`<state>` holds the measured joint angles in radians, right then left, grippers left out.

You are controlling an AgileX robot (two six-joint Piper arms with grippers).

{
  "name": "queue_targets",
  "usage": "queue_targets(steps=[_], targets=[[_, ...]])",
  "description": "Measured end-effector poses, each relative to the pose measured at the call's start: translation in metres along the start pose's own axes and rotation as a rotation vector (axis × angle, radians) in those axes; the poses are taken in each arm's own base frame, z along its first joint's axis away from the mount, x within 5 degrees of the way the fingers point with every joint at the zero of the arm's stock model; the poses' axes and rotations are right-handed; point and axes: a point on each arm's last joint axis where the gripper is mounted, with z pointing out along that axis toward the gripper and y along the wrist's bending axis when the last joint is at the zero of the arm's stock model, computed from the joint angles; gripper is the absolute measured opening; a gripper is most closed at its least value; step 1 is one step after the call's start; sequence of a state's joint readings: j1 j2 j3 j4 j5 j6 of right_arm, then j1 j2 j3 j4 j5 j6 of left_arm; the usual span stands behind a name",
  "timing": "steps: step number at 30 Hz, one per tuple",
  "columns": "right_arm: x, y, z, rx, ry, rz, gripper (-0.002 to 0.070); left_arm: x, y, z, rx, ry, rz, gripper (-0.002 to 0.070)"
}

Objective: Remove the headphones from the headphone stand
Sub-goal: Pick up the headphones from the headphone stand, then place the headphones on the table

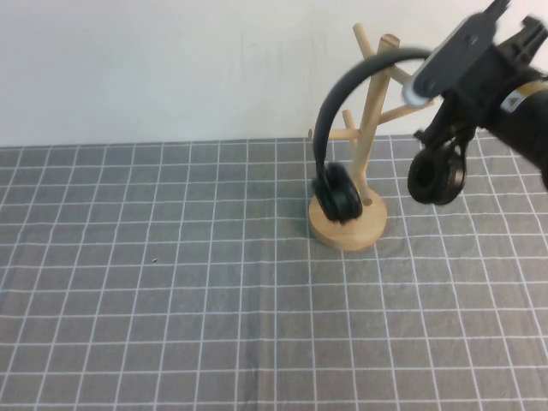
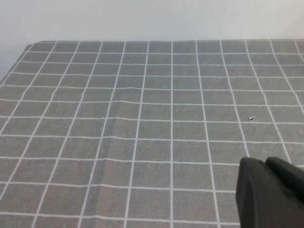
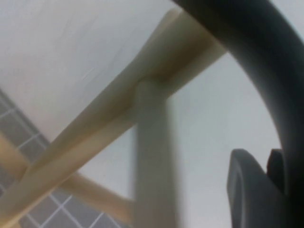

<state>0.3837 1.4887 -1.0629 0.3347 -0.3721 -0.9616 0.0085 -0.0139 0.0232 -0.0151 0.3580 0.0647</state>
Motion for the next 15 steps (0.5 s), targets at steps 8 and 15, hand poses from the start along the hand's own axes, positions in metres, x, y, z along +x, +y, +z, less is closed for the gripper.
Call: queue_targets(steps=[8,15], targets=[[-0.032,-0.022,-0.043,-0.085,-0.006,0.022,-0.0003,0.000,0.000,0.000,0.000,0.000,0.000,-0.0004],[-0.055,-0.038,-0.090,-0.183,-0.009,0.047,-0.0003,0.000,0.000,0.000,0.000,0.000,0.000,-0.0004]])
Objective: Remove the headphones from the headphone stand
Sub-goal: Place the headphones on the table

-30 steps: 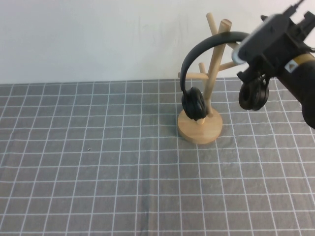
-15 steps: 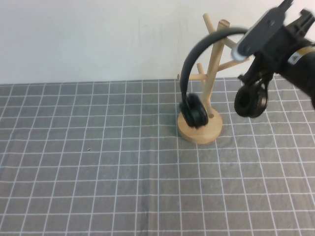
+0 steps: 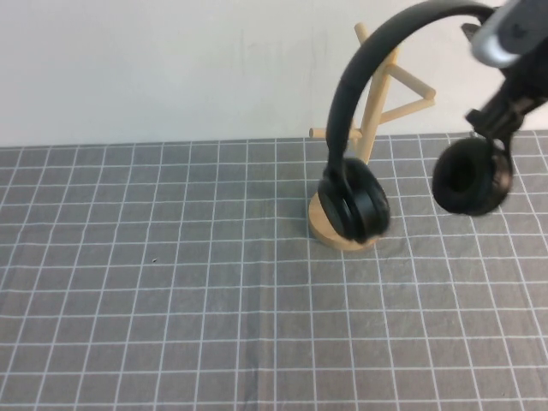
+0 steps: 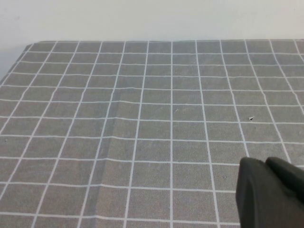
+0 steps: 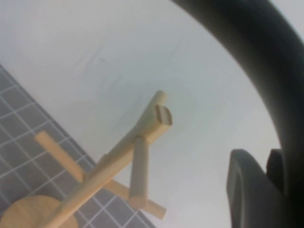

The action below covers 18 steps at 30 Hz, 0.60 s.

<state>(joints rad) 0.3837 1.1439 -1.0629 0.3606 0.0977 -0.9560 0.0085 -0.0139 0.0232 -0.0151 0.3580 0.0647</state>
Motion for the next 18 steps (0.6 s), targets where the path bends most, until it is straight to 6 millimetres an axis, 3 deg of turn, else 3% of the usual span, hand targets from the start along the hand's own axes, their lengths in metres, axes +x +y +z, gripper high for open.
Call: queue_targets(steps=[5,8,14,18], targets=[[-0.005,0.001,-0.027,-0.081,0.041,0.055,-0.0003,0.000,0.000,0.000,0.000,0.000,0.000,-0.0004],[0.007,-0.001,-0.030,-0.101,0.150,0.115,-0.0003,0.000,0.000,0.000,0.000,0.000,0.000,-0.0004],[0.061,-0.014,-0.030,-0.043,0.595,0.262,-0.0003,0.000,0.000,0.000,0.000,0.000,0.000,-0.0004],[0.091,-0.008,-0.008,-0.021,0.728,0.434,-0.0004,0.000,0.000,0.000,0.000,0.000,0.000,-0.0004]])
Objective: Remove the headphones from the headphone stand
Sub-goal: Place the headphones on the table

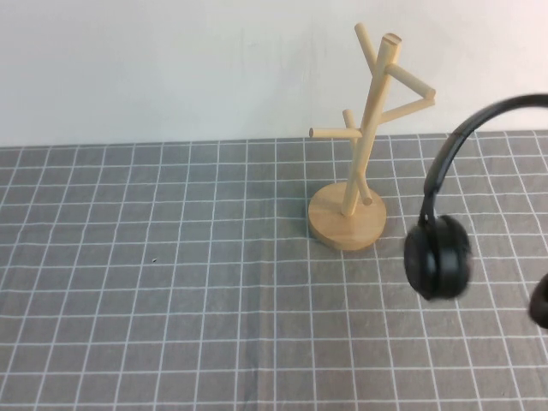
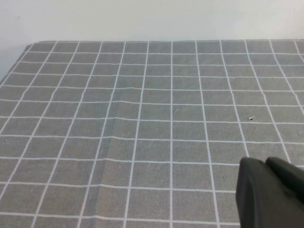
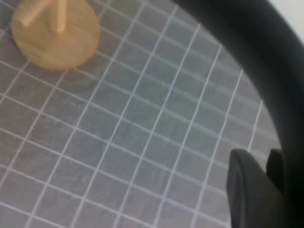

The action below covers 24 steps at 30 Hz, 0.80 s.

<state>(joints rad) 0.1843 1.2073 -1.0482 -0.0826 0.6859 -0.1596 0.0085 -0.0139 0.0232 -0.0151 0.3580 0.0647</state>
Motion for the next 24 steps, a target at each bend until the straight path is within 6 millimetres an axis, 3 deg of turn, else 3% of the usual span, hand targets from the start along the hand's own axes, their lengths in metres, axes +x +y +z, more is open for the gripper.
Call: queue_targets(steps=[6,13,19,24], targets=[[0.029,0.010,0.075,-0.044,0.314,0.084,-0.0004,0.000,0.000,0.000,0.000,0.000,0.000,-0.0004],[0.067,0.024,0.139,-0.092,0.434,0.068,-0.0004,0.000,0.000,0.000,0.000,0.000,0.000,-0.0004],[0.089,0.030,0.173,-0.105,0.519,0.035,0.0000,0.000,0.000,0.000,0.000,0.000,0.000,-0.0004],[0.100,0.031,0.187,-0.091,0.568,0.021,0.0008,0.000,0.000,0.000,0.000,0.000,0.000,-0.0004]])
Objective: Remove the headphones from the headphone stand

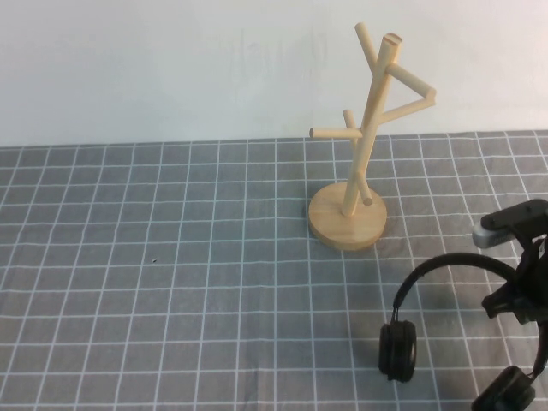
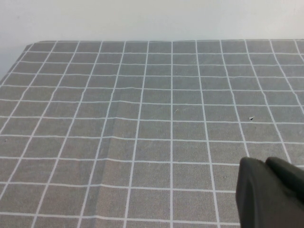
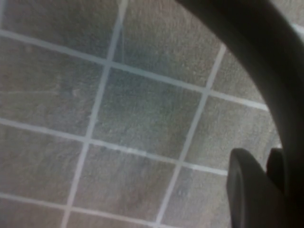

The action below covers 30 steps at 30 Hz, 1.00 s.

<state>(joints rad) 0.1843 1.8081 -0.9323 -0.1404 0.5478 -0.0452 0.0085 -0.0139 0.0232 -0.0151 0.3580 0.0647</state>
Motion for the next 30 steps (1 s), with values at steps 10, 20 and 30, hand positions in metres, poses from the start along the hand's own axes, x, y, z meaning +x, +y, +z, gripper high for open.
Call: queue_targets(steps=[10,20,30], targets=[[-0.004,-0.004,-0.016,0.038,-0.059,0.029,0.0314,0.000,0.000,0.000,0.000,0.000,0.000,-0.0004],[0.005,-0.012,-0.127,0.090,-0.373,0.053,0.0267,0.000,0.000,0.000,0.000,0.000,0.000,-0.0004],[0.086,-0.002,-0.271,0.061,-0.861,0.142,-0.0006,0.000,0.000,0.000,0.000,0.000,0.000,-0.0004]])
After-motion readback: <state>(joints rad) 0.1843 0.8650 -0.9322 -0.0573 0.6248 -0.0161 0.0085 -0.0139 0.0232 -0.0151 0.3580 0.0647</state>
